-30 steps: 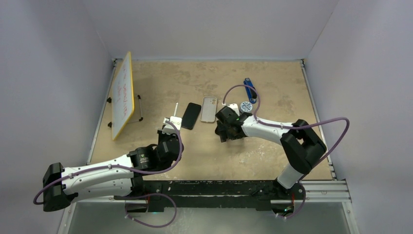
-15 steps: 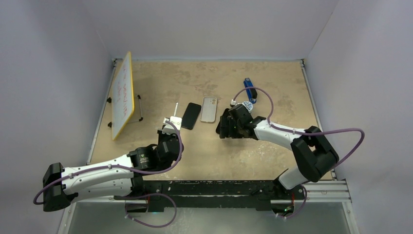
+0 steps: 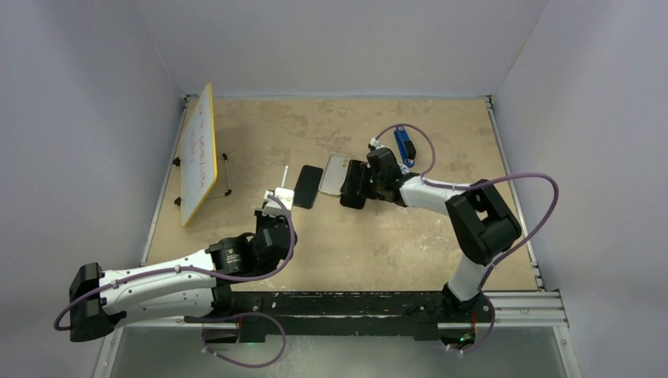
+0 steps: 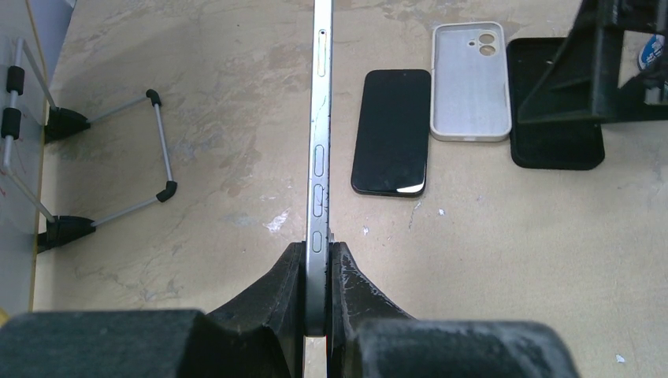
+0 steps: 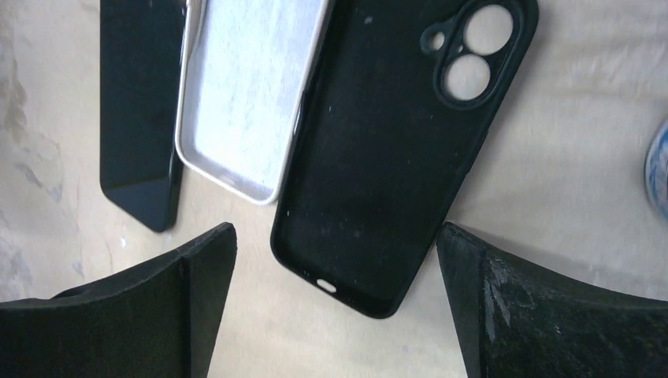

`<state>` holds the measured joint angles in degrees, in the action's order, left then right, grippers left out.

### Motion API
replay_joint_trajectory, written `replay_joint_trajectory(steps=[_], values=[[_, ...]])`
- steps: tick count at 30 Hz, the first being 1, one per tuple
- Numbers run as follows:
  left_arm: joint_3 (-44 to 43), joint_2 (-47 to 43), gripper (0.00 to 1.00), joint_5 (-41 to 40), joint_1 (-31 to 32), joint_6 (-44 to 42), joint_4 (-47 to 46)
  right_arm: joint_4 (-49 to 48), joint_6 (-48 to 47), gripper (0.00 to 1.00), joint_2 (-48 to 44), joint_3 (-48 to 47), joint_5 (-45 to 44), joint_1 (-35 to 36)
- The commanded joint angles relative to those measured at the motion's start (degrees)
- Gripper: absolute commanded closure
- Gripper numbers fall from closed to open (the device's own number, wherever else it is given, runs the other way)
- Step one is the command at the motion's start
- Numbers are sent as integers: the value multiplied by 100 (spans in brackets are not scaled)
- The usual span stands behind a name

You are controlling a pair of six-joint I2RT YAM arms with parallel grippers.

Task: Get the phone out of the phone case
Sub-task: Adjust the phone case at the center of the board.

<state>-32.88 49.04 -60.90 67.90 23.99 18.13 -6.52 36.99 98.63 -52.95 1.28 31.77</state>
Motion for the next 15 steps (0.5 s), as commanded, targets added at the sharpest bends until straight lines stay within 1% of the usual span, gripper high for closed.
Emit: replay_joint_trajectory(steps=[1,3,6,9,12,15], values=[[28,-28,100,-214,-24,1,-365,20,-308,2,349,-649,-91,-91],[28,-13,100,-220,-29,-8,-380,290,-516,2,320,-828,-113,-92],[28,25,100,-212,-22,-36,-425,298,-726,2,118,-701,-214,-85],[19,89,100,-190,-28,-82,-480,373,-903,1,-114,-481,82,-36],[-27,164,100,-155,-31,-109,-510,66,-1102,1,-557,-36,317,46],[-71,206,100,-52,-46,-181,-608,-192,-988,1,-1058,372,540,49]])
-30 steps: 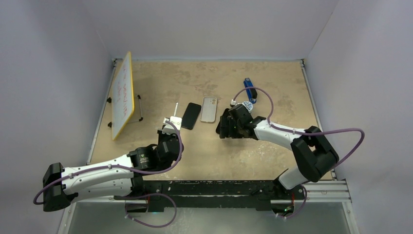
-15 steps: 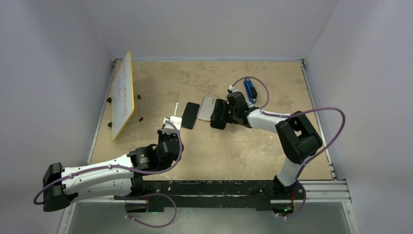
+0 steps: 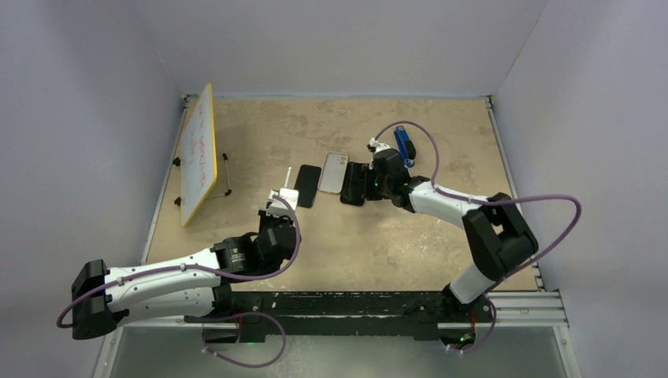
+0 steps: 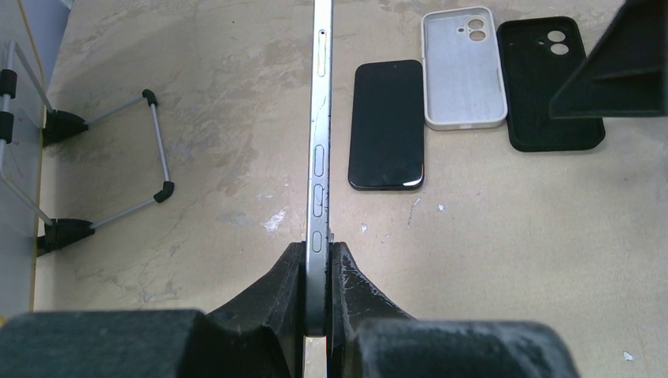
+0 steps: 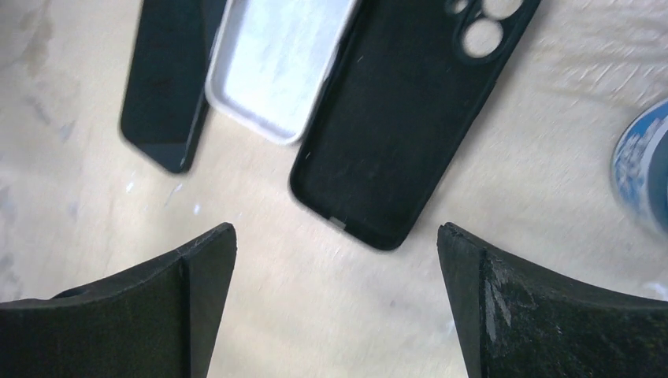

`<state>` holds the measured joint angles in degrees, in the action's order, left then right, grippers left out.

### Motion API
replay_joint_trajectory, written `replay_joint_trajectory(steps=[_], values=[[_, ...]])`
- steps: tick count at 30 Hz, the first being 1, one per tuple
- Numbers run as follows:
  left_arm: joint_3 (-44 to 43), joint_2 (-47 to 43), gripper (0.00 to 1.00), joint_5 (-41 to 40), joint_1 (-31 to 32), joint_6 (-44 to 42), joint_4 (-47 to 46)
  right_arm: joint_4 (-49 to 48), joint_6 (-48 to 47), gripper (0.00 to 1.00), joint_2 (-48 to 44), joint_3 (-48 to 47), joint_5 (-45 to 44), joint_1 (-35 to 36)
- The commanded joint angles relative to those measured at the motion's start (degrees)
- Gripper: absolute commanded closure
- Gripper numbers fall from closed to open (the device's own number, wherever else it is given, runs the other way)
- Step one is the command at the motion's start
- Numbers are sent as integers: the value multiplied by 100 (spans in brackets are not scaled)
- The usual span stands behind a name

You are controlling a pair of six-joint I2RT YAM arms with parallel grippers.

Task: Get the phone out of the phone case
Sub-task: Adjust the phone case at the center of the board.

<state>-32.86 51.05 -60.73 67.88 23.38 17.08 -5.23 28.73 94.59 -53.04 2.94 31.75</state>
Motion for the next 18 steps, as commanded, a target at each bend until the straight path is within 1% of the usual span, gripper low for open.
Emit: replay_joint_trajectory(steps=[1,4,6,7,9,12,15,18], values=[[-89,16,100,6,-65,-130,-525,-378,-74,1,-781,446,451,51],[-156,35,100,312,-139,-121,-633,-863,433,1,-1118,735,545,51],[-215,68,100,504,-196,-19,-679,-1627,643,1,-1374,1158,631,100],[-278,117,100,577,-237,66,-669,-2045,592,1,-1489,1394,595,169],[-473,321,100,781,-341,315,-530,-2614,119,1,-1685,1730,393,430],[-871,676,100,1035,-572,802,-178,-3347,-1106,1,-1830,2159,-231,1096],[-1208,948,100,1341,-778,1021,9,-4438,-1815,5,-1751,2681,-235,1363],[-1433,1102,100,1670,-1052,1129,112,-5112,-2304,7,-1742,2974,-271,1509]])
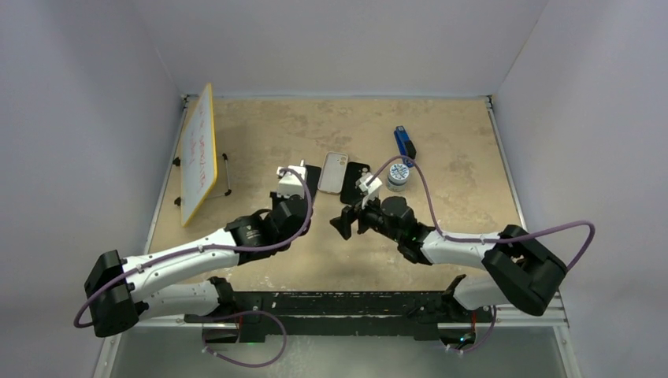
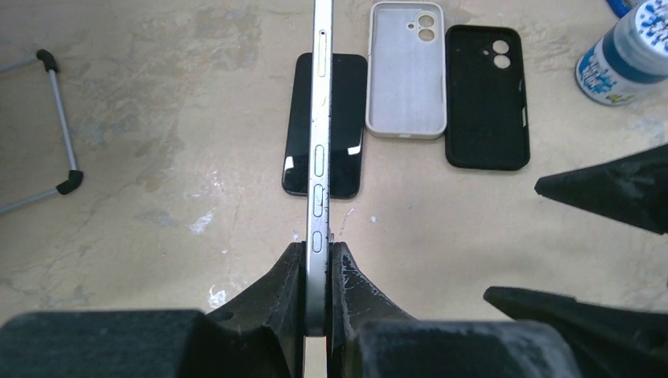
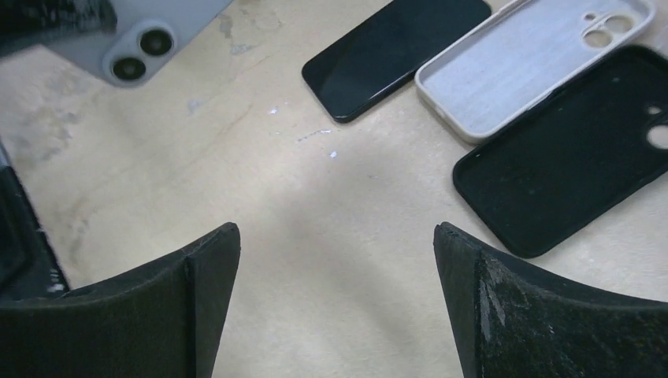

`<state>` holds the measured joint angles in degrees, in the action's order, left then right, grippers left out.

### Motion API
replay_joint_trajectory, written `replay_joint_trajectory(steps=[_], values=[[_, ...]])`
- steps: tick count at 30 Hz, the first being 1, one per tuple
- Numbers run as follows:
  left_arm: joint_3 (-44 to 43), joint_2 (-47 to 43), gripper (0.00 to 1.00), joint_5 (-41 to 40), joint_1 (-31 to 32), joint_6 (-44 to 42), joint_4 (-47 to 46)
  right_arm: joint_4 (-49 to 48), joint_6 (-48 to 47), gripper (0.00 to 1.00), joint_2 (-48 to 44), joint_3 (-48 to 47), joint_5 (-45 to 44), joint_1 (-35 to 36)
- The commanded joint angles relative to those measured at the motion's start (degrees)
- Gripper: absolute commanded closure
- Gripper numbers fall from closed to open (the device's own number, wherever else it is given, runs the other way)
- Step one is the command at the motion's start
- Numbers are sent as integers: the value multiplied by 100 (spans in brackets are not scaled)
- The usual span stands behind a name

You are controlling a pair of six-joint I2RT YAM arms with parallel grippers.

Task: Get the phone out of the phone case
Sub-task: Place the phone at the center of the board.

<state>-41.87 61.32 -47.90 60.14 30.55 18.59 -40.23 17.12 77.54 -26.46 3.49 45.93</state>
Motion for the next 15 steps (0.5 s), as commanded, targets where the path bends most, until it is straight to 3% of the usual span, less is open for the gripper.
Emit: replay_joint_trajectory(steps=[1,8,15], values=[[-620,131,100,543,-389,443,-1,-1909,-1323,8,-30,424,-434,203],[-1272,421,100,1898,-1126,952,544,-4136,-2917,11,691,841,-1715,1051],[-2183,894,100,2560,-1273,1514,1349,-6021,-4007,13,1736,750,-2434,1711]])
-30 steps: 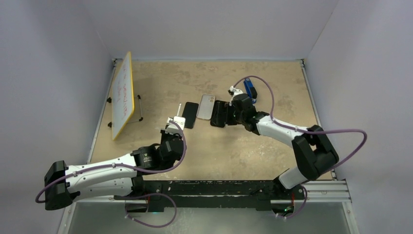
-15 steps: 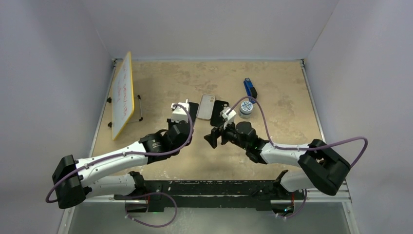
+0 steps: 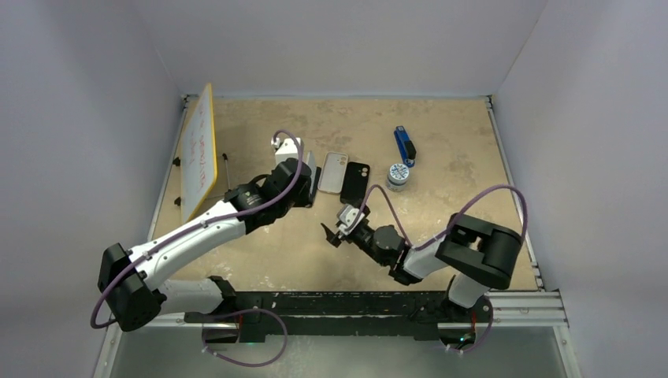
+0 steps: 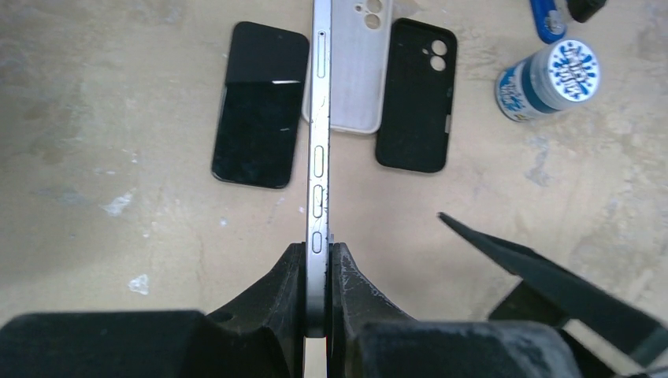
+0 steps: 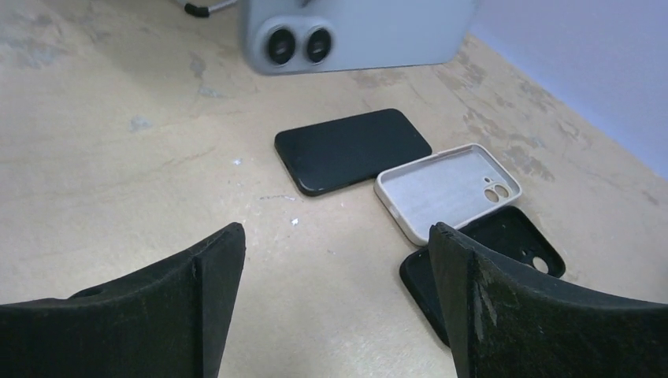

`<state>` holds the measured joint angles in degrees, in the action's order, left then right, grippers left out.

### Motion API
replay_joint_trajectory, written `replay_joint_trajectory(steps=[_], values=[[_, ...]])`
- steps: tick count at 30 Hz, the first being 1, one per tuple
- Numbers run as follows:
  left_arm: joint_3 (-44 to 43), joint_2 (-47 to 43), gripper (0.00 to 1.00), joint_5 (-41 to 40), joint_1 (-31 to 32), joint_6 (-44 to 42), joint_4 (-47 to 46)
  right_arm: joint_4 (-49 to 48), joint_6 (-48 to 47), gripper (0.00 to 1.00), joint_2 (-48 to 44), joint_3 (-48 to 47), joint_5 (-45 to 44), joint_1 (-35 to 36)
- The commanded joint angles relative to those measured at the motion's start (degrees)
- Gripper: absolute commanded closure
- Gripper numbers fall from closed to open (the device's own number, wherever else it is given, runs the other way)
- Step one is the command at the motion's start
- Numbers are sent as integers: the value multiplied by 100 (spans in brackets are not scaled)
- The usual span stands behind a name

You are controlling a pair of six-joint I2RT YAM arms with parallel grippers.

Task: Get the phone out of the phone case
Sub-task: Place the phone at the center of the board.

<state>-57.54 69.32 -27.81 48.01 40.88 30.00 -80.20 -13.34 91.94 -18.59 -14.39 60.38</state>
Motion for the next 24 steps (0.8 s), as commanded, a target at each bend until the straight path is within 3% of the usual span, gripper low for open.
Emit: replay_joint_trajectory(steps=[1,3,13,19,24], values=[[-683,161,100,670,-71,506,231,-2225,-1112,14,385,-51,-732,340],[-807,246,100,851,-89,621,295,-2589,-1422,14,536,-82,-924,471],[-1029,364,100,1576,-261,846,446,-2614,-2050,18,285,-320,-959,650],[-1092,267,100,2553,-607,23,330,-2614,-2788,18,141,-252,-123,650],[-1176,170,100,3364,-949,-366,469,-2614,-3370,20,140,-284,-17,662]])
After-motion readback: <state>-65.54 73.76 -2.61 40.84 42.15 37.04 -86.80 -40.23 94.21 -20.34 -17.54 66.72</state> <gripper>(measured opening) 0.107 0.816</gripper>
